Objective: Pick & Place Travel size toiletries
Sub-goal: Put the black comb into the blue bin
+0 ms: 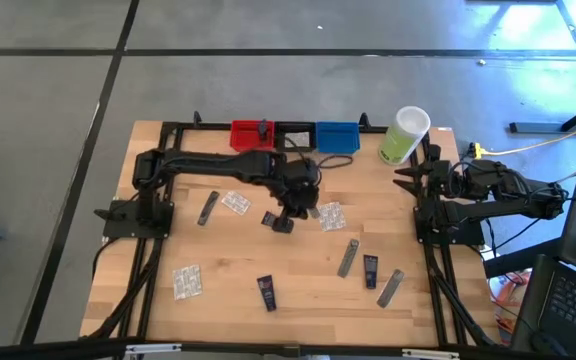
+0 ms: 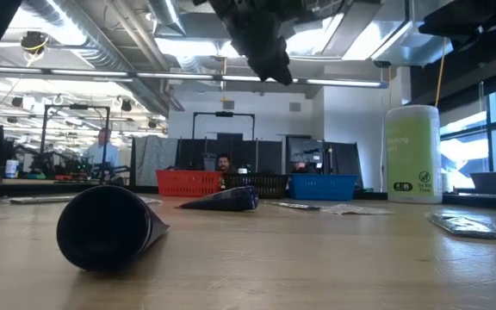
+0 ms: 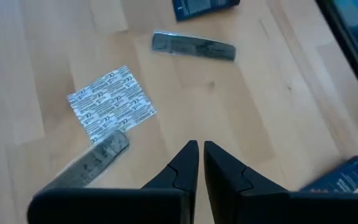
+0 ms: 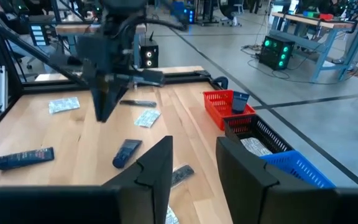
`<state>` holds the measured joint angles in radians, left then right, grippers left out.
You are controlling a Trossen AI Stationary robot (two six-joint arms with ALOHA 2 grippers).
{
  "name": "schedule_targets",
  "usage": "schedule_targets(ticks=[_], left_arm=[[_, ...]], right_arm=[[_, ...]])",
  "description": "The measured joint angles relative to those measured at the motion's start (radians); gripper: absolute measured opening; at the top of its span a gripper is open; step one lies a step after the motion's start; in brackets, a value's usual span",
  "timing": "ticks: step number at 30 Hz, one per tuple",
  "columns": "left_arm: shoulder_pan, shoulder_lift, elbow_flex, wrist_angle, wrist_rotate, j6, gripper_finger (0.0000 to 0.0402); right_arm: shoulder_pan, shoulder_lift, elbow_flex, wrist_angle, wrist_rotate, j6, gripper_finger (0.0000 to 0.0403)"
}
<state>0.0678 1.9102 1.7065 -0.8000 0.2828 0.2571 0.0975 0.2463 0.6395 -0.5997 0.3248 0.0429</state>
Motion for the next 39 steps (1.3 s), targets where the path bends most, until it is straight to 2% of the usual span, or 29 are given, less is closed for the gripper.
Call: schedule_targets(ticks=[4, 8, 12, 16, 20, 27, 32, 39], left_arm=[[-0.059, -0.003, 0.0, 0.023, -0.148, -0.034, 0.0014], [-0.112, -0.017, 0.0, 0.051, -0.169, -0.052, 0.0003], [-0.166, -0.055, -0.036, 0.125, -0.284, -0.065, 0.0003], [-0.204, -0.174, -0.218, 0.3, -0.336, -0.101, 0.0002], [-0.209, -0.346, -0.439, 0.476, -0.398, -0.142, 0.0004], [-0.183, -0.657, -0.74, 0.69, -0.442, -0.143, 0.0004], [-0.127, -0.832, -0.896, 0.731, -0.436, -0.132, 0.0004], [-0.019, -1.03, -1.07, 0.764, -0.364, -0.13, 0.0006]], right_arm=[[0.0, 0.0, 0.0, 0.057, 0.0, 0.005, 0.0117], [0.0, 0.002, 0.0, 0.114, 0.0, 0.058, 0.0109], [0.0, 0.009, 0.0, 0.121, -0.004, 0.051, 0.0101], [0.0, 0.014, 0.0, 0.121, -0.014, 0.054, 0.0094], [0.001, 0.032, 0.0, 0.125, -0.045, 0.056, 0.0086], [0.001, 0.183, 0.0, 0.168, -0.053, 0.111, 0.007], [0.001, 0.291, 0.0, 0.2, -0.107, 0.209, 0.0052], [0.046, 0.415, 0.0, 0.195, -0.135, 0.361, 0.0014]])
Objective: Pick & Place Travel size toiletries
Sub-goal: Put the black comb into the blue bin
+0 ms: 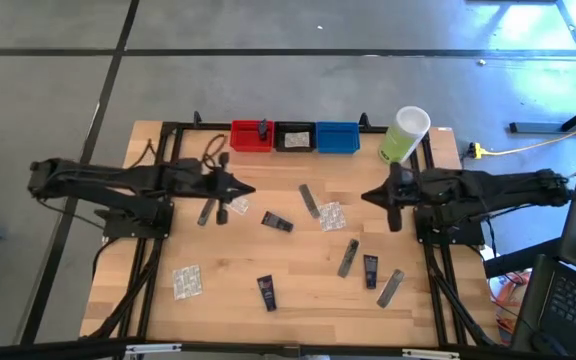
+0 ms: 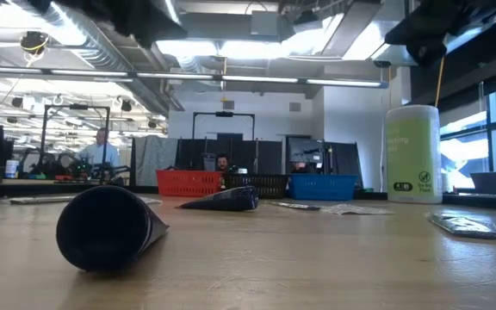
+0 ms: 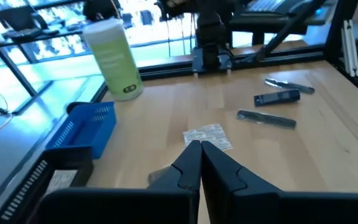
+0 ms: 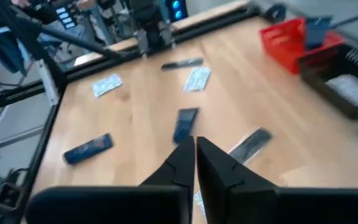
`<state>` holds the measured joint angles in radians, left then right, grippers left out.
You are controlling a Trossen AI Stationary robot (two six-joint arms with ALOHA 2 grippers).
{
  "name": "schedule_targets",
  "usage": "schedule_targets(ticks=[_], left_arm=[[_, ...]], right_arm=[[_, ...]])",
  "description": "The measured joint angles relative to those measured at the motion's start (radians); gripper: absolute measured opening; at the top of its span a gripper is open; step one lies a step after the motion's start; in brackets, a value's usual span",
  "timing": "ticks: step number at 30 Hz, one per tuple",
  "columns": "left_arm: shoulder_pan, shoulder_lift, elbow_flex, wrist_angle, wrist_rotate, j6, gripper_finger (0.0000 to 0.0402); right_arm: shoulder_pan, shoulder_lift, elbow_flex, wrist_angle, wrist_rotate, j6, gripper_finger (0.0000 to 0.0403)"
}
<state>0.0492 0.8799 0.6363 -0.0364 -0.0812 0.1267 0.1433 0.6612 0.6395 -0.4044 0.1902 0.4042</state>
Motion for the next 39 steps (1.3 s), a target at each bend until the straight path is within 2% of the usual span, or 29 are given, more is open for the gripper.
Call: schedule_targets(ticks=[5, 11, 18, 25, 34, 39], left_arm=[[0.058, -0.122, -0.08, 0.002, 0.044, -0.001, 0.0005], [0.099, -0.215, -0.123, -0.042, 0.039, 0.014, 0.0004], [0.106, -0.229, -0.123, -0.056, 0.039, 0.017, 0.0013], [0.106, -0.226, -0.123, -0.05, 0.038, 0.017, 0.0006], [0.106, -0.226, -0.123, -0.05, 0.038, 0.017, 0.0011], [0.106, -0.226, -0.123, -0.05, 0.038, 0.017, 0.0007]], right_arm=[[0.067, 0.063, 0.0, -0.001, 0.038, 0.106, 0.0007], [0.151, 0.145, 0.0, -0.039, 0.112, 0.256, 0.0004], [0.264, 0.254, 0.0, -0.165, 0.161, 0.538, 0.0004], [0.391, 0.397, 0.0, -0.168, 0.194, 0.754, 0.0003], [0.487, 0.581, 0.0, -0.14, 0.287, 0.896, 0.0003], [0.511, 0.688, 0.025, -0.138, 0.296, 0.895, 0.0002]])
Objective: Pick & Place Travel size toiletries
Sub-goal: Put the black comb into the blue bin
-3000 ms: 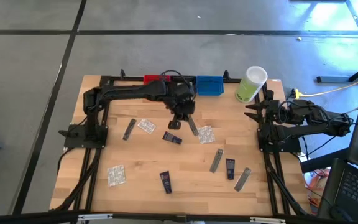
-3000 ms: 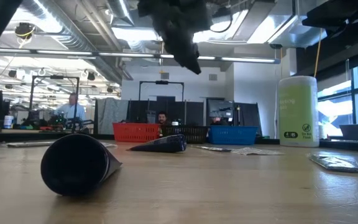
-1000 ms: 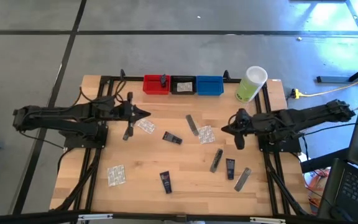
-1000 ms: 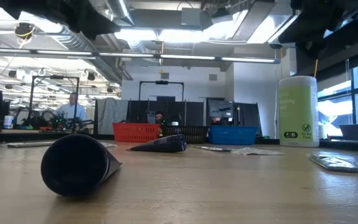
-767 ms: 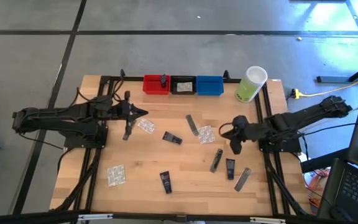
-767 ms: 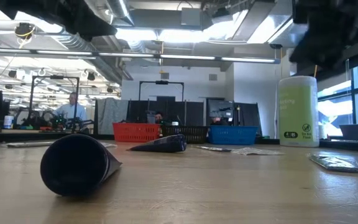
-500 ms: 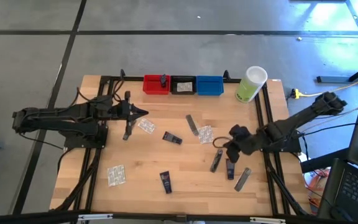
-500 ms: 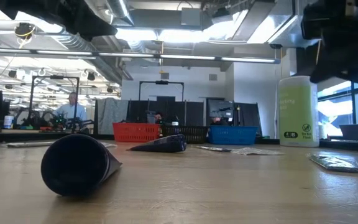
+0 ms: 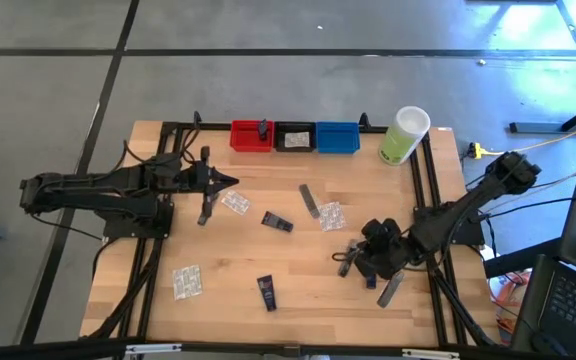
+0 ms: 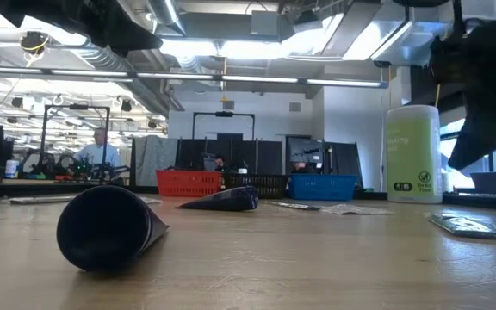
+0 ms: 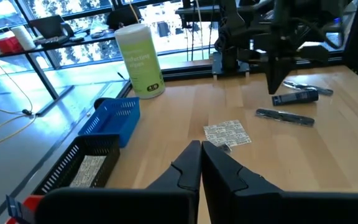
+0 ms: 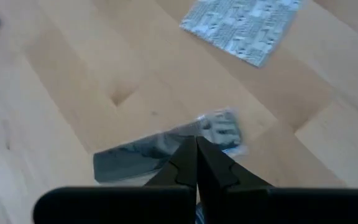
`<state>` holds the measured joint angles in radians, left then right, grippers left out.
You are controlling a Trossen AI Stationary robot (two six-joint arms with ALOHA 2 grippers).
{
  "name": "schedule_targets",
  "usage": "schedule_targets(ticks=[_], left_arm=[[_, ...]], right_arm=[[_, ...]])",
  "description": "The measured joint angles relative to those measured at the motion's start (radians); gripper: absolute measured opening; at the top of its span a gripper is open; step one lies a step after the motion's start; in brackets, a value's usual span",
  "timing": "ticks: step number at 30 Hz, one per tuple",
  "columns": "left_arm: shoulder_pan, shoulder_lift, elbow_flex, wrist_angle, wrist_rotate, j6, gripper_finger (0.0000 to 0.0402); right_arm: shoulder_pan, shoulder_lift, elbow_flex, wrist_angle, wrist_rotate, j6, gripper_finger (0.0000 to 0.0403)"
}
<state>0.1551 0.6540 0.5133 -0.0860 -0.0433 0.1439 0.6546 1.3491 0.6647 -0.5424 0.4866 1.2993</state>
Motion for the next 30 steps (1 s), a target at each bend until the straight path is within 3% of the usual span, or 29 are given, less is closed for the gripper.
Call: schedule_targets(ticks=[6, 13, 22, 30], left_arm=[[0.0, 0.0, 0.0, 0.0, 0.0, 0.0, 0.0008], [0.0, 0.0, 0.0, 0.0, -0.001, 0.0, 0.0013], [0.0, 0.0, 0.0, 0.003, -0.001, 0.0, 0.0008], [0.0, 0.0, 0.0, 0.004, -0.001, 0.0, 0.0013]], right_arm=[[0.011, 0.11, 0.137, -0.037, 0.053, -0.252, 0.0002], [-0.014, 0.139, 0.185, -0.068, -0.081, -0.535, 0.0038], [-0.062, 0.139, 0.185, -0.138, -0.27, -0.795, 0.0142], [-0.149, 0.139, 0.185, -0.151, -0.311, -0.892, 0.0258]])
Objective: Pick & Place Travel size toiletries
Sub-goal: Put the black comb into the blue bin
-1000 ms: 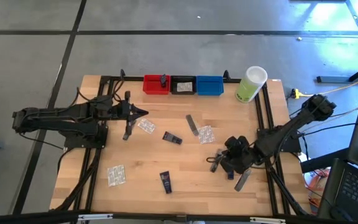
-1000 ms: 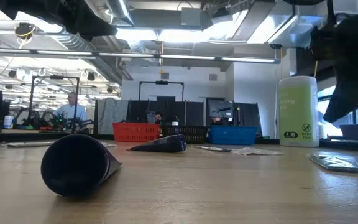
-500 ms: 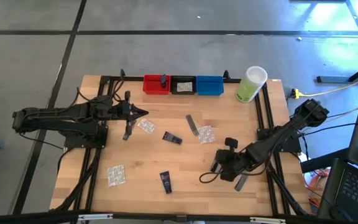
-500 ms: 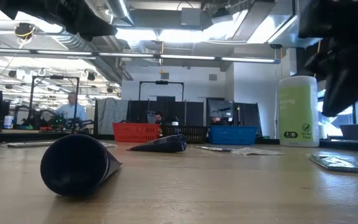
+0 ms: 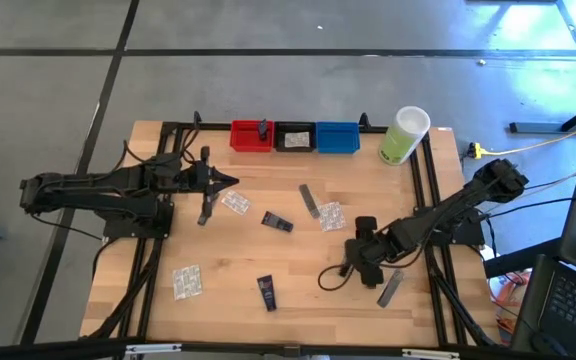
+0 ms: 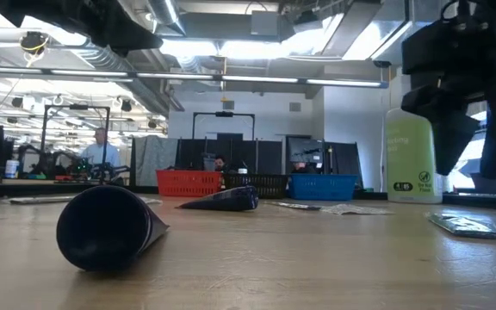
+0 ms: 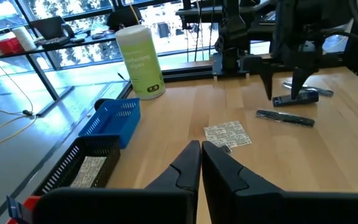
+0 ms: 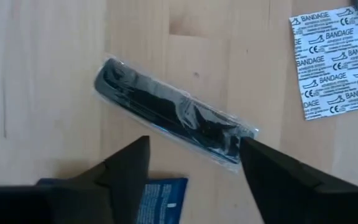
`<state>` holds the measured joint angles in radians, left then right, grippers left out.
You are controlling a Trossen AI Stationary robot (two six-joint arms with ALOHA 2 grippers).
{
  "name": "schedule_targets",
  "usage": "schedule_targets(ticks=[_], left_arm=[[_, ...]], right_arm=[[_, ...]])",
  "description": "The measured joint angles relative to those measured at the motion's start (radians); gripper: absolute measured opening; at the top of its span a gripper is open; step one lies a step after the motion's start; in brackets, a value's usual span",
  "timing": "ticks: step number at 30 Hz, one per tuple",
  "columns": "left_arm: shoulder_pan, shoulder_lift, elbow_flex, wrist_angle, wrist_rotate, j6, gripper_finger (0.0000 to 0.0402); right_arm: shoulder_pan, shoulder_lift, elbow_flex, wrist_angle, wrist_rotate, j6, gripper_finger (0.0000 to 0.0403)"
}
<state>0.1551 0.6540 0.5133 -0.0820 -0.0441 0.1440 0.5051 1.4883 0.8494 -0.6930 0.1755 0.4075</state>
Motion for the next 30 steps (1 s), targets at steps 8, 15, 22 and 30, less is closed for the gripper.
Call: schedule_targets(ticks=[8, 15, 22, 30], left_arm=[[0.0, 0.0, 0.0, 0.0, 0.0, 0.0, 0.0009], [0.0, 0.0, 0.0, 0.0, 0.012, 0.0, 0.0012], [0.0, 0.0, 0.0, 0.0, 0.013, 0.0, 0.0008], [0.0, 0.0, 0.0, -0.001, 0.013, 0.0, 0.0012]], right_arm=[[-0.077, 0.0, 0.0, -0.007, -0.024, -0.128, 0.0296], [-0.13, -0.001, 0.0, -0.007, -0.075, -0.172, 0.0284], [-0.162, 0.047, 0.0, -0.005, -0.115, -0.215, 0.0295], [-0.17, 0.156, -0.001, 0.015, -0.155, -0.259, 0.0289]])
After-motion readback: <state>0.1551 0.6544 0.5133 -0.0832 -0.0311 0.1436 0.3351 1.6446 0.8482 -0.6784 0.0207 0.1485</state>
